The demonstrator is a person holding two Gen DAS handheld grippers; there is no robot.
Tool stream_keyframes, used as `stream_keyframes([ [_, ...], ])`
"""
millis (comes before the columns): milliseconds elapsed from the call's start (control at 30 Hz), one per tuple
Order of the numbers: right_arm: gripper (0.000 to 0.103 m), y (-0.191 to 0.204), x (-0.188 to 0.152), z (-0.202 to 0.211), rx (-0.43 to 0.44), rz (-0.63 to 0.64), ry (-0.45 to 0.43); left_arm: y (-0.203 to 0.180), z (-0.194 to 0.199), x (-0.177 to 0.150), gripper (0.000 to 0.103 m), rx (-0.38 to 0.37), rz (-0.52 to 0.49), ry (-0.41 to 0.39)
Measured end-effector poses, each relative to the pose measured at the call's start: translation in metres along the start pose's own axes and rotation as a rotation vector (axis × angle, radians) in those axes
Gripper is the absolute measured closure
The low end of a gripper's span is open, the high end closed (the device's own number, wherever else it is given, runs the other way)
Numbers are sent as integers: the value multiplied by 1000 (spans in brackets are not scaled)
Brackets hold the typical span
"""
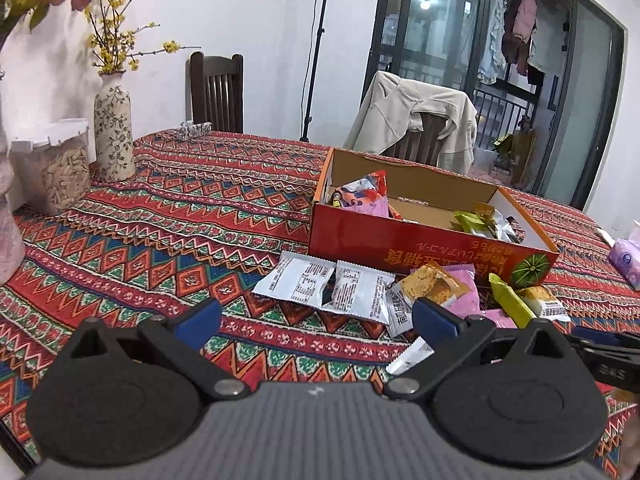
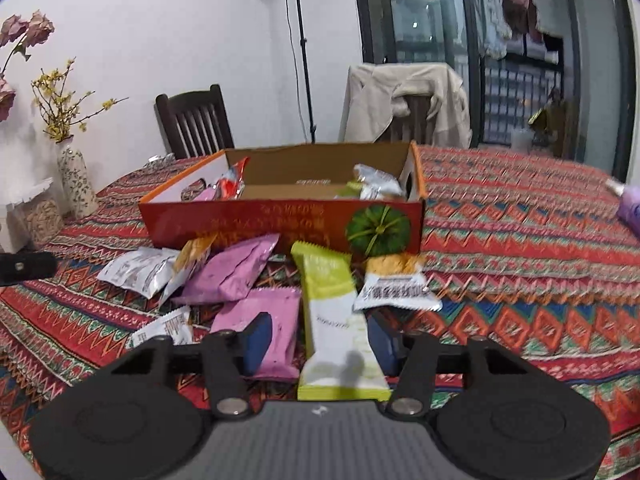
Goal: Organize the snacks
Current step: 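Grasp the green-and-white bar with the right tool and lift it, then grasp a white packet with the left tool while the right tool holds the bar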
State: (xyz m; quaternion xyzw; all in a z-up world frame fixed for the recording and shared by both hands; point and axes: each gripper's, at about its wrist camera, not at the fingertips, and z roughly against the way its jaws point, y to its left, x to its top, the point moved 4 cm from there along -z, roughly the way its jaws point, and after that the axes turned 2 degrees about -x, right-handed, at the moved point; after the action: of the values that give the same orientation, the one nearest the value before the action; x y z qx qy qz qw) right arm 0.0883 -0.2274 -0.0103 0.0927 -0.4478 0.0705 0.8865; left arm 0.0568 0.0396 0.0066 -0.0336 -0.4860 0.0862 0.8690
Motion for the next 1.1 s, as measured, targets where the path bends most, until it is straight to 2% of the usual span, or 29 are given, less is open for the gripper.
stream_keyframes([
  [200,51,-15,3,-37,-20,-101,73,6,10,-6,0,11,7,6],
  [333,50,-19,6,-56,-25,-132,66,7,14,-9,0,15,6,8],
  [367,52,-17,7,-58,-30,-124,67,7,15,-10,0,17,3,8],
  [433,66,-9,6,-57,-35,-79,74,6,15,-11,0,19,-3,12],
  [467,68,-5,4,-55,-37,-61,73,4,14,-12,0,17,-5,17],
  [533,69,0,-2,-44,-53,-42,51,2,10,-15,0,10,-12,29],
  [667,69,5,-13,-11,-98,-18,-59,-10,-10,-18,0,4,-10,83],
  [833,69,9,-16,23,-128,-6,-169,-43,-43,-20,0,-25,6,161],
  [1000,68,14,-16,39,-141,-26,-235,-73,-76,-26,0,40,33,207],
  [1100,68,13,-22,40,-138,-42,-239,-80,-88,-34,0,113,26,230],
])
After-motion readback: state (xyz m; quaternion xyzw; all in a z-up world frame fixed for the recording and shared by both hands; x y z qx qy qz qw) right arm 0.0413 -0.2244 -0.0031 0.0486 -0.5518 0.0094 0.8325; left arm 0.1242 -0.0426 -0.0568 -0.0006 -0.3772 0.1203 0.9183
